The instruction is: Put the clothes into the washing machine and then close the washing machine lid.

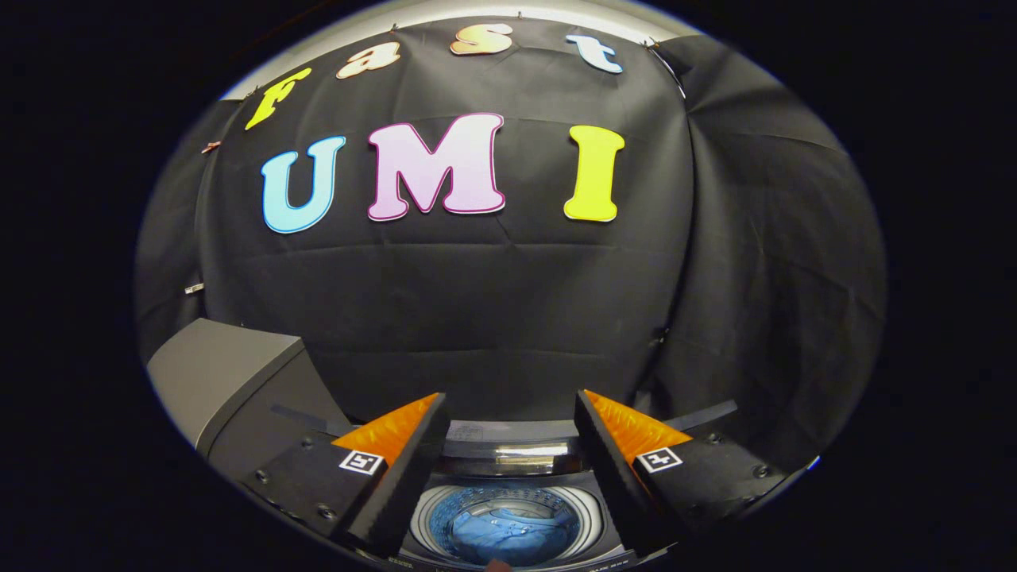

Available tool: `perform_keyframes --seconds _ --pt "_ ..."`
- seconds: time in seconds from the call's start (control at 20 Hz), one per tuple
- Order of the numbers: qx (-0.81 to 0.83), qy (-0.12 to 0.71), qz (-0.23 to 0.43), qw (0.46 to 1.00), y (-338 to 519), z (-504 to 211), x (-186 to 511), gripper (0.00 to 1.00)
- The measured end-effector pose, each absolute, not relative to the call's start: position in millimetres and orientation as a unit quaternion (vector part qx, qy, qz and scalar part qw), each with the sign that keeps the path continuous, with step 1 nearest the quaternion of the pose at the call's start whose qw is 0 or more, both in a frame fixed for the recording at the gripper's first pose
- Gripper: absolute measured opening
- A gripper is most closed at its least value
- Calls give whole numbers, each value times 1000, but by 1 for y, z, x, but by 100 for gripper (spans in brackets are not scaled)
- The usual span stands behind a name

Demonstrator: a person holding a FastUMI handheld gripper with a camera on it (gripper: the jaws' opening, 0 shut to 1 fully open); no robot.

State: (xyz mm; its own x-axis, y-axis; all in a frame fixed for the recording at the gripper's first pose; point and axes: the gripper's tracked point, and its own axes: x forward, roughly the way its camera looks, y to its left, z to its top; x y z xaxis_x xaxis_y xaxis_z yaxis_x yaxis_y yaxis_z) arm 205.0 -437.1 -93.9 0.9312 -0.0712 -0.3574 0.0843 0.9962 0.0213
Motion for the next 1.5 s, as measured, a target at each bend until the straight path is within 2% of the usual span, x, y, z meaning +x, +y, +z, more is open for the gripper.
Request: perform_keyframes --seconds 0.55,1.0,1.5 --pt "25 190 -41 981 -436 -114 171 99" --pt "-30 322 -2 946 -406 -234 125 99" --pt "-11 332 -29 943 -426 -242 113 99"
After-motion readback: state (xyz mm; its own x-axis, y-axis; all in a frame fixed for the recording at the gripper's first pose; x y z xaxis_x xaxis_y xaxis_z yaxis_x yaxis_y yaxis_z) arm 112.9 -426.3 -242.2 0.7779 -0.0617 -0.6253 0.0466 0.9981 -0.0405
